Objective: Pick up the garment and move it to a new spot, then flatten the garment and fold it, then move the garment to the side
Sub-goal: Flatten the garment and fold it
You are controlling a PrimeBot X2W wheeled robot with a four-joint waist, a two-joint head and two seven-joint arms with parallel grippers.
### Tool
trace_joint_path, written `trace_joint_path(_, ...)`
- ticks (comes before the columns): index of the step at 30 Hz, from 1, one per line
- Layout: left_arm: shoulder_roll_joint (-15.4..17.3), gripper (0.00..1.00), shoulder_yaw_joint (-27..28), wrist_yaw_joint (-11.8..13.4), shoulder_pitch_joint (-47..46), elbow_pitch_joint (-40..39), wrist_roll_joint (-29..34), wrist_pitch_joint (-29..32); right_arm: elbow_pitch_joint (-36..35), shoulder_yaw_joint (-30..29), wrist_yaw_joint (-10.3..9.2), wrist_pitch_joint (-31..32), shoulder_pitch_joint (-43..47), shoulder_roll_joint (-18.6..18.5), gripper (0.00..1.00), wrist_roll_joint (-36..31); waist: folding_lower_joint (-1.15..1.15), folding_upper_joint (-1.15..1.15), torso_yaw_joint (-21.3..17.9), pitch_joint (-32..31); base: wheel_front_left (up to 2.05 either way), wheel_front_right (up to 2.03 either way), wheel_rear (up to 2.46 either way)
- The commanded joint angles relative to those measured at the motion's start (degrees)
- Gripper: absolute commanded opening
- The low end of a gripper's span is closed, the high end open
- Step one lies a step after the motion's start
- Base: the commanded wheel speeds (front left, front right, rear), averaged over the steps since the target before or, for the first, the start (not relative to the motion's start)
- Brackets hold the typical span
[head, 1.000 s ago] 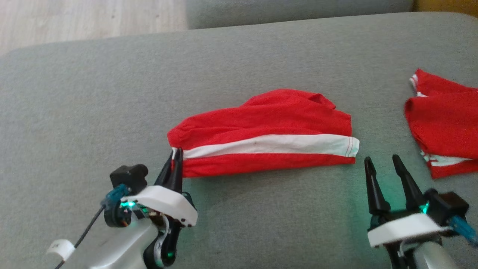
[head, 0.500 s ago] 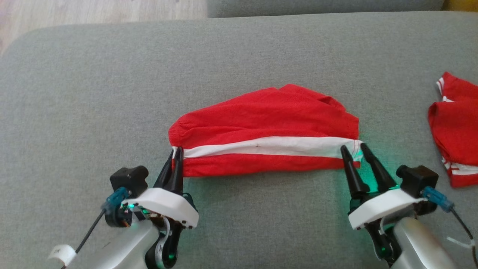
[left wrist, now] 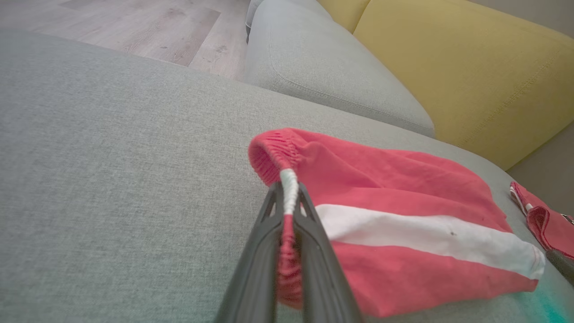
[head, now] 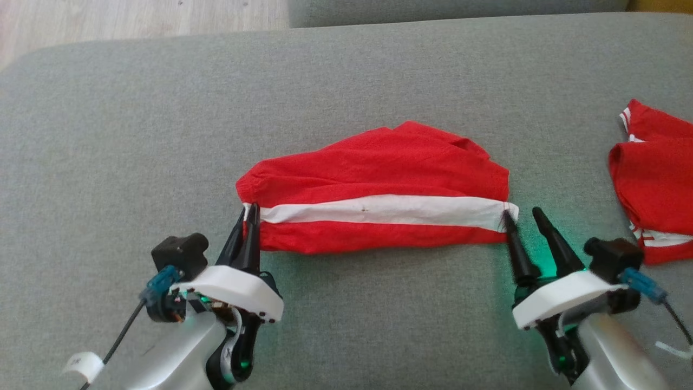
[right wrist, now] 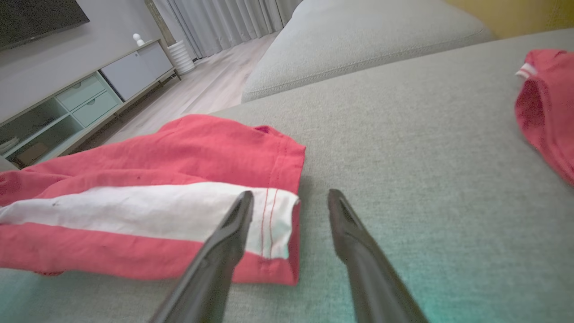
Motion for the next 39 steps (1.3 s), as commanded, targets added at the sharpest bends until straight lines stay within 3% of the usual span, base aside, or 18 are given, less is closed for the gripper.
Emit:
trace_joint_path(1,1.8,0.0,2.5,0.2,-2.3,-1.6,0.6,-0.7,-0.9,1.9,-0.05,-0.6,-1.0,-0.8,1.0,0.8,0.0,0.0,-0.1,-0.1,0.0,0.0,0.0)
trace_joint_path(11,1.9,0.0,2.2,0.1,-2.6,-1.6,0.8,-0.4,1.5,4.8,-0.05,-0.6,-1.7,-0.5,1.0,2.7,0.0,0.0,0.9,0.3,0.0,0.0,0.0)
trace_joint_path(12,1.9,0.0,2.1,0.0,-2.6,-1.6,0.8,-0.4,1.4,5.0,-0.05,-0.6,-2.0,-0.6,0.56,2.4,0.0,0.0,1.1,0.3,0.0,0.0,0.0)
trace_joint_path(13,2.0,0.0,2.1,0.0,-2.6,-1.6,0.8,-0.4,1.3,5.3,-0.05,-0.6,-2.2,-0.7,0.0,2.2,0.0,0.0,1.2,0.4,0.0,0.0,0.0)
trace_joint_path(18,1.9,0.0,1.9,-0.4,-3.2,-1.4,1.0,-0.4,-1.0,5.3,-0.05,-0.6,-3.2,-1.9,0.0,1.6,0.0,0.0,1.3,0.6,0.0,0.0,0.0)
trace_joint_path(21,1.9,0.0,1.9,-1.3,-6.1,-1.3,2.2,-0.3,-4.5,1.1,-0.05,-0.6,-5.1,-3.0,0.0,0.2,0.0,0.0,0.6,1.2,0.0,0.0,0.0)
trace_joint_path(25,1.5,0.0,2.9,-3.0,-16.5,-0.4,5.1,0.1,-10.0,-6.7,-0.05,-0.6,-11.3,-5.5,0.0,-2.4,0.0,0.0,-0.9,3.1,0.0,0.0,0.0)
trace_joint_path(30,-2.3,0.0,5.8,-6.6,-34.2,4.0,8.5,-0.2,-13.6,-13.9,-0.05,-0.6,-24.4,-9.5,0.0,-5.3,0.0,0.0,-3.2,6.3,0.0,0.0,0.0)
trace_joint_path(34,-6.2,0.0,11.5,-7.9,-44.2,7.2,12.5,-0.7,-16.6,-16.4,-0.05,-0.6,-34.0,-11.3,0.0,-6.4,0.0,0.0,-4.7,8.4,0.0,0.0,0.0)
trace_joint_path(39,-9.5,0.0,20.1,-10.1,-44.1,5.3,18.2,-0.7,-20.1,-17.0,-0.05,-0.6,-37.8,-11.6,0.0,-6.3,0.0,0.0,-5.3,9.4,0.0,0.0,0.0)
